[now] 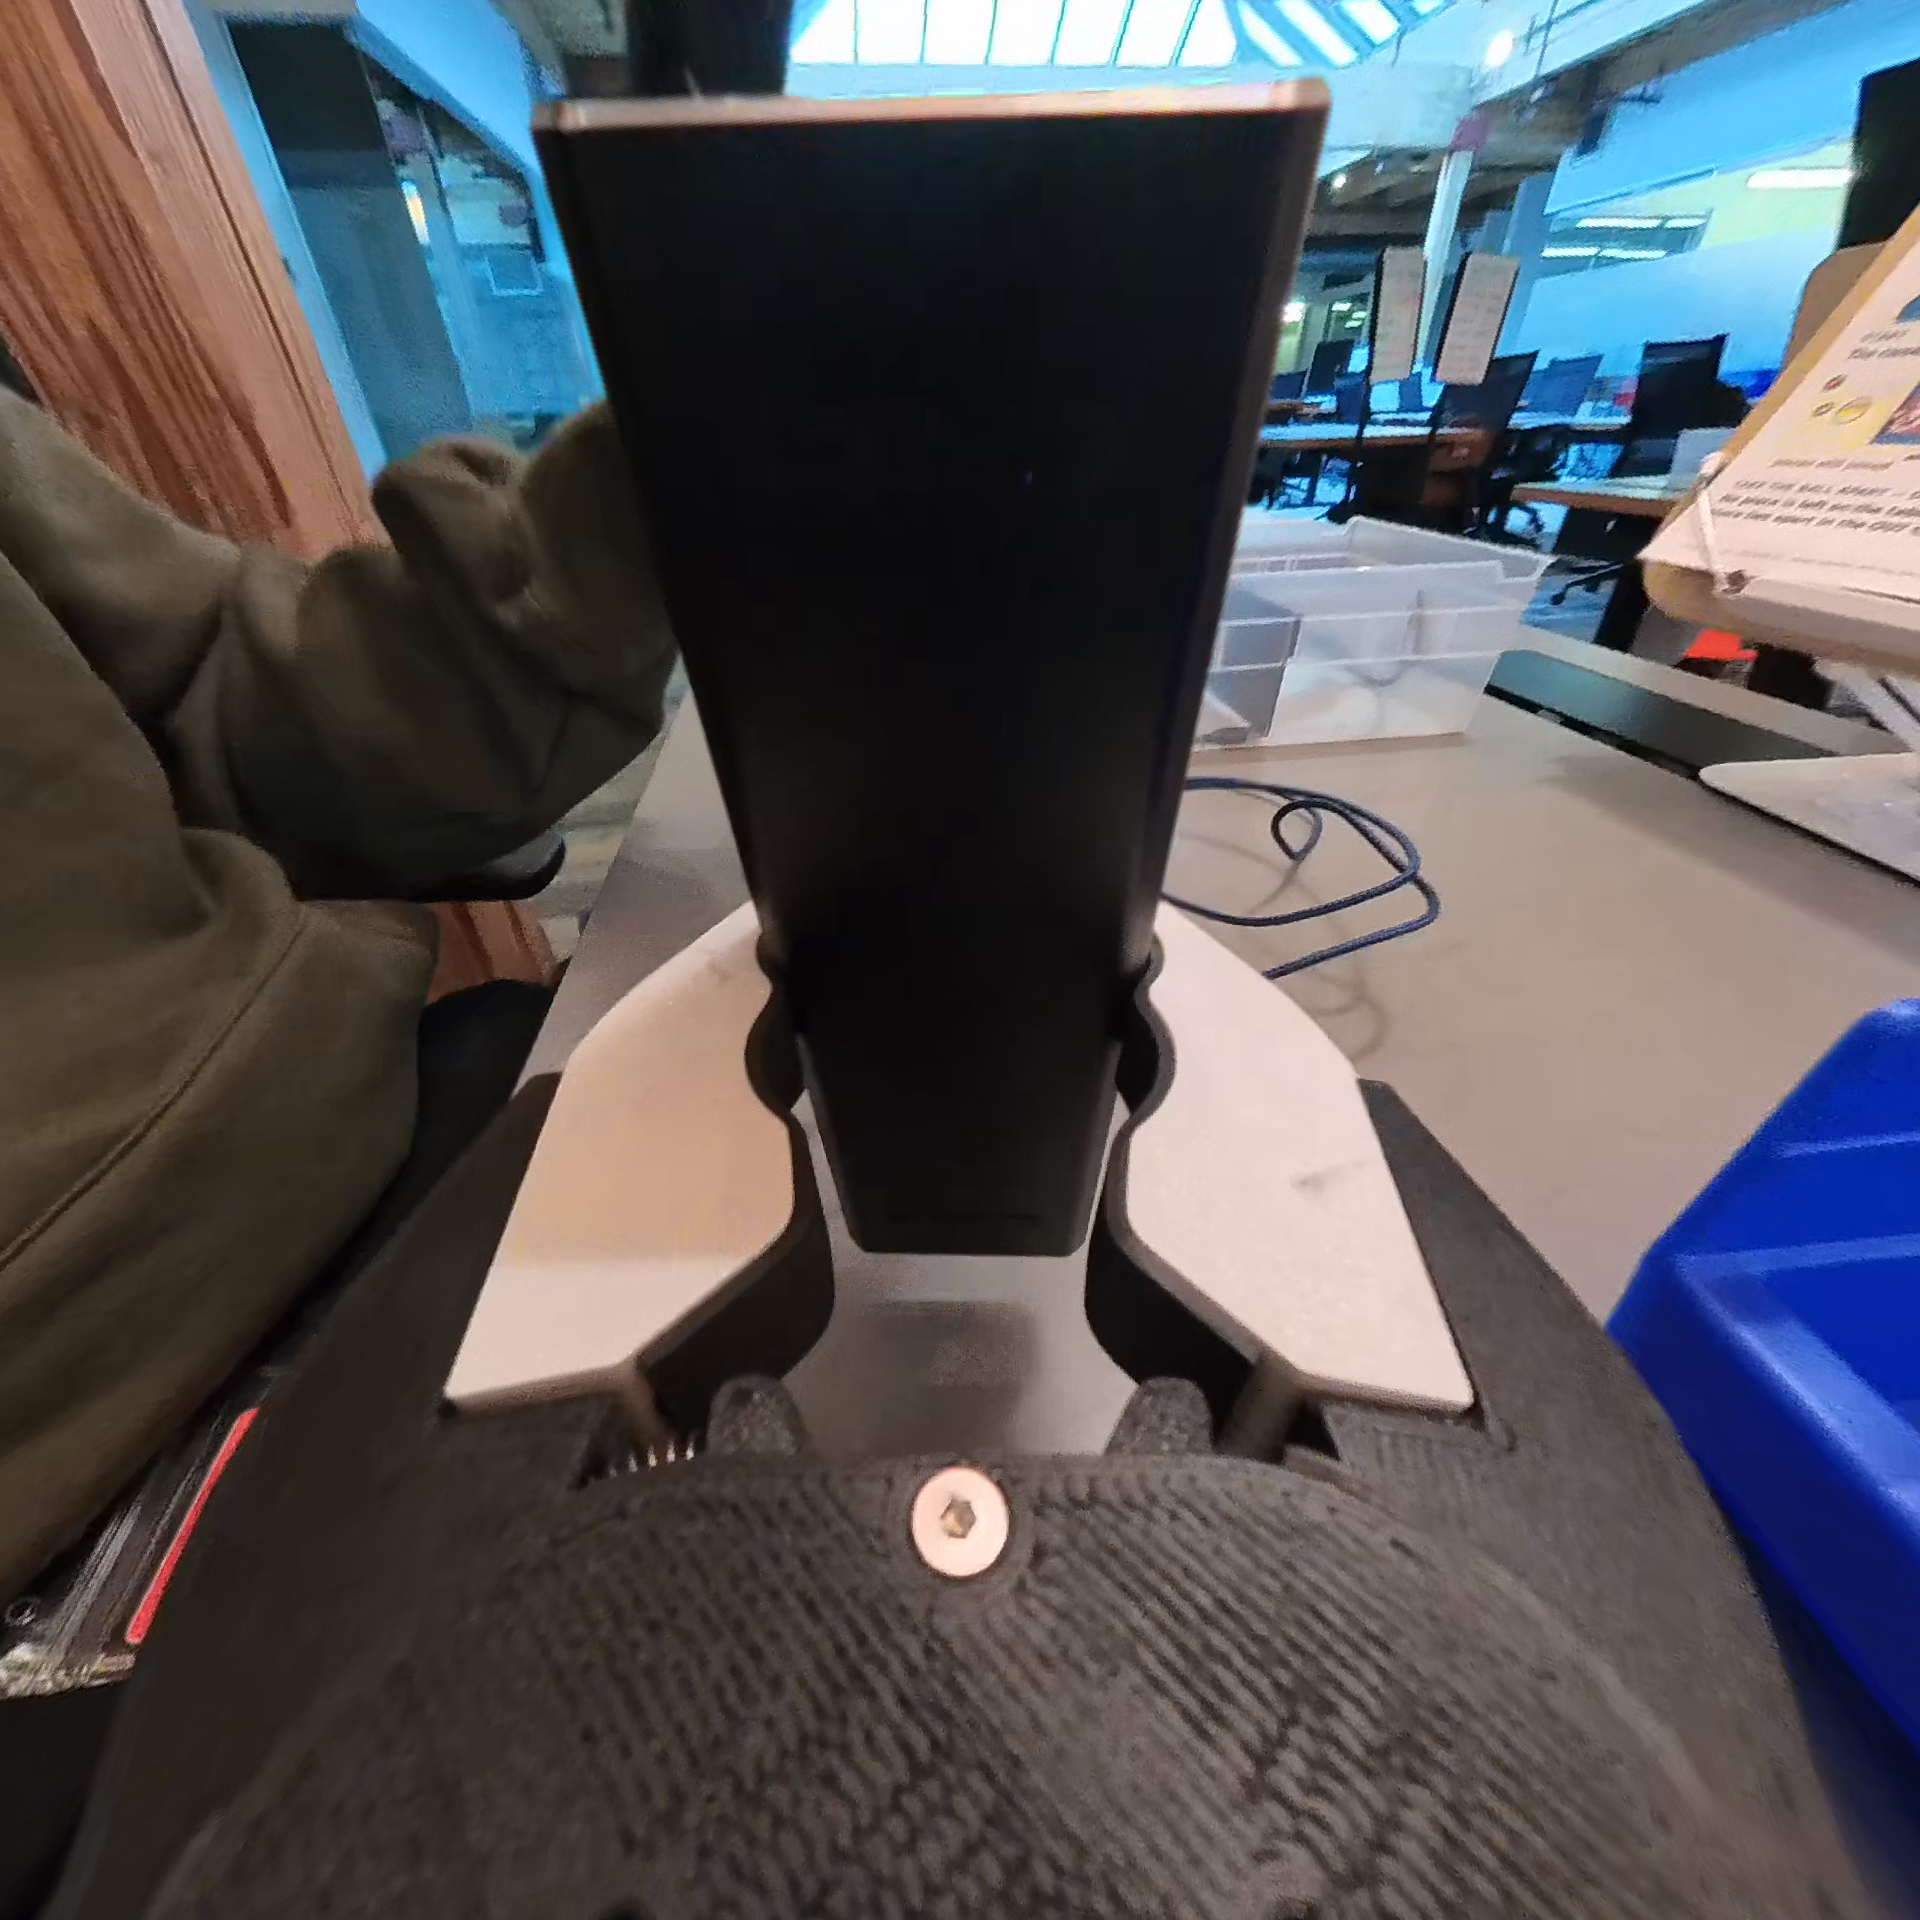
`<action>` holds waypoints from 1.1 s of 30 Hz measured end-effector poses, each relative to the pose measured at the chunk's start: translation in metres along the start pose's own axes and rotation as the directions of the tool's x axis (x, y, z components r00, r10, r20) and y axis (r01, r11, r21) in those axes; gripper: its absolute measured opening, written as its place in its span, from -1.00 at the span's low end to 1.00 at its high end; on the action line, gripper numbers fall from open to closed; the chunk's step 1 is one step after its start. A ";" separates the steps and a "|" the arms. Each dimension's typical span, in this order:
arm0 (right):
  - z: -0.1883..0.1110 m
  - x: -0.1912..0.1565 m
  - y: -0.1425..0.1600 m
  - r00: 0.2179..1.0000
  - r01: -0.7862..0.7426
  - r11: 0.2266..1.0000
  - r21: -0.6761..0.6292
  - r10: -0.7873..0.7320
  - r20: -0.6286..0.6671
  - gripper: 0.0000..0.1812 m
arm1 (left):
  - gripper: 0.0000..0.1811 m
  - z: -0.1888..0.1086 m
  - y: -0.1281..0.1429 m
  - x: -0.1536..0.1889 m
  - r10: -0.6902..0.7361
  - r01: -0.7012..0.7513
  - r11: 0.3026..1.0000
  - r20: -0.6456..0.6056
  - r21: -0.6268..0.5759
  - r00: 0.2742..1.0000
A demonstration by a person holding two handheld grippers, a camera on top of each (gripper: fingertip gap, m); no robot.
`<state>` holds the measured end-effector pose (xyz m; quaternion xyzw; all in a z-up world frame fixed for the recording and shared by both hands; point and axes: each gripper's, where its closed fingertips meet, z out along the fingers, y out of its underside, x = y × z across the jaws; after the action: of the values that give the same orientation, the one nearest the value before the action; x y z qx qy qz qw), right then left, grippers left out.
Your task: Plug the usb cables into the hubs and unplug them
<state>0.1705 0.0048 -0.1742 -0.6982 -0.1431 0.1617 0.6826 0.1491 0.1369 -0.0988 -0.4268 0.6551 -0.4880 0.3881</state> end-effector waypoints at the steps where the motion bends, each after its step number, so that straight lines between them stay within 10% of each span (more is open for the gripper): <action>1: -0.002 0.002 -0.004 1.000 0.006 1.000 0.010 -0.006 -0.013 -0.34 | -0.53 -0.012 0.020 -0.022 -0.015 0.018 0.999 0.075 -0.039 0.997; 6: -0.011 0.004 -0.037 0.992 0.093 0.995 0.041 -0.089 -0.094 -0.33 | -0.44 -0.060 0.094 -0.086 -0.159 0.201 0.973 0.306 -0.110 0.938; 16: -0.066 0.012 -0.159 0.903 0.322 0.941 0.102 -0.272 -0.334 -0.34 | -0.42 -0.084 0.099 -0.097 -0.173 0.203 0.976 0.277 -0.083 0.945; 20: -0.088 0.075 -0.185 0.813 0.305 0.951 -0.047 -0.285 -0.507 -0.34 | -0.42 -0.083 0.098 -0.098 -0.204 0.229 0.971 0.261 -0.067 0.944; 26: -0.114 0.206 -0.135 0.682 -0.103 0.993 -0.065 0.023 -0.731 -0.33 | -0.43 -0.079 0.108 -0.095 -0.196 0.229 0.967 0.249 -0.113 0.948; 33: -0.106 0.258 -0.043 0.592 -0.560 0.827 0.046 0.438 -0.676 -0.33 | -0.46 -0.077 0.111 -0.094 -0.209 0.237 0.966 0.228 -0.104 0.951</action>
<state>0.4503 0.0187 -0.1371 -0.7761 0.2968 0.0762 0.5512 0.0890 0.2667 -0.1811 -0.5728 0.5869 -0.4361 0.3703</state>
